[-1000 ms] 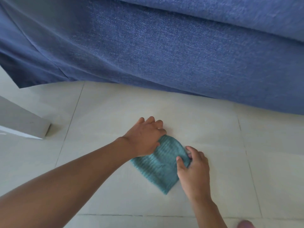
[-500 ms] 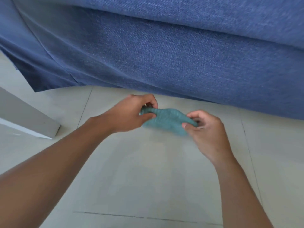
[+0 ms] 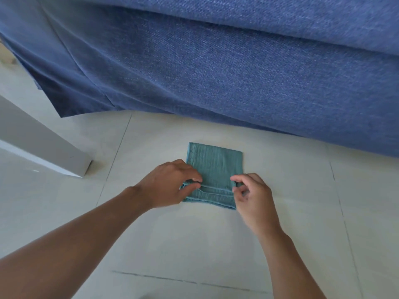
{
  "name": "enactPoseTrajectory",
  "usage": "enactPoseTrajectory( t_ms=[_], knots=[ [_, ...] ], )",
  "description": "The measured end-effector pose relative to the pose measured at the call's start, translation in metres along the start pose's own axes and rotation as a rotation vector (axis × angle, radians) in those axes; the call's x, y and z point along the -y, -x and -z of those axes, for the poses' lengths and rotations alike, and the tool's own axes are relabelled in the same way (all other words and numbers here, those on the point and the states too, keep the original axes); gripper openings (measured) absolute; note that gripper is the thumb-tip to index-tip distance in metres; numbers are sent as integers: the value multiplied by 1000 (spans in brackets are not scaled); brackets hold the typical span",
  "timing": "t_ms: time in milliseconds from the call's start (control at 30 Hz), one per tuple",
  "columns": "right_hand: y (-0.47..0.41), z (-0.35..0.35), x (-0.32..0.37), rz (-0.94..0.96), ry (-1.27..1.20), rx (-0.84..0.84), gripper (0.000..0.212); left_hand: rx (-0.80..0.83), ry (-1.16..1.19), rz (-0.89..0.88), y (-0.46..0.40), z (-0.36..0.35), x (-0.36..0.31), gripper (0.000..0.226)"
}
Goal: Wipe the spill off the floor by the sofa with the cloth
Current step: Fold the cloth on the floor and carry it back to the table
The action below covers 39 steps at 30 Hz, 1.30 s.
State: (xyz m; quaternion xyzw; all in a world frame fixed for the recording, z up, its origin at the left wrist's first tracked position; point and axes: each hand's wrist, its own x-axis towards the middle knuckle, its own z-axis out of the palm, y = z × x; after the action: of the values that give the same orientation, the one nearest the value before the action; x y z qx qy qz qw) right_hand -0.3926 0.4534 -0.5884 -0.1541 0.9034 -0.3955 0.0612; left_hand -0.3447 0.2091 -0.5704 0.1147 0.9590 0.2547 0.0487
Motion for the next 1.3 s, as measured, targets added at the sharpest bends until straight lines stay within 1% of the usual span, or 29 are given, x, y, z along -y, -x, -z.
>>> enactPoseTrajectory(
  t_ms=[67, 167, 233, 300, 367, 433, 500, 567, 633, 700, 833, 933, 1033, 1133, 1233, 1300],
  knots=[
    [-6, -1, 0, -33, 39, 41, 35, 22, -15, 9, -5, -5, -1, 27],
    [-8, -1, 0, -50, 68, 114, 44, 60, -45, -42, -7, -10, 5, 33],
    [-7, 0, 1, -47, 65, 124, 43, 23, -68, -67, -6, -10, 8, 30],
    [-5, 2, 0, -47, 58, 108, 36, -31, -82, -96, -3, -13, 9, 34],
    [-3, 4, -1, -47, 44, 98, 32, -76, -55, -74, -3, -11, 5, 37],
    [-2, 6, -3, -46, 42, 115, 35, -111, -20, -50, -3, -8, 3, 38],
    [-2, 7, -4, -42, 44, 134, 38, -106, 4, -44, -3, -7, 4, 29],
    [0, 6, -4, -23, 46, 94, 38, -93, 64, -39, -4, -8, 7, 19],
    [4, 6, -4, 17, 38, 24, 34, -97, 124, -29, -4, -8, 7, 19],
    [10, 5, -3, 73, 23, -23, 31, -133, 178, -13, -4, -6, 7, 18],
    [28, 1, 3, 159, -18, -48, 28, -189, 248, -47, 0, -3, 3, 17],
    [40, -5, 4, 139, -15, -40, 28, -137, 212, -101, 7, -12, 3, 24],
    [43, -8, 0, 95, 12, -57, 28, -81, 148, -115, 14, -19, 5, 18],
    [38, -6, -1, 83, 6, -70, 23, -33, 78, -161, 16, -20, 8, 20],
    [31, -7, 1, 22, -20, -73, 15, -55, 52, -207, 17, -20, 6, 18],
    [25, -11, 0, -20, 6, -82, 14, -80, 34, -222, 19, -19, 4, 24]
  ],
)
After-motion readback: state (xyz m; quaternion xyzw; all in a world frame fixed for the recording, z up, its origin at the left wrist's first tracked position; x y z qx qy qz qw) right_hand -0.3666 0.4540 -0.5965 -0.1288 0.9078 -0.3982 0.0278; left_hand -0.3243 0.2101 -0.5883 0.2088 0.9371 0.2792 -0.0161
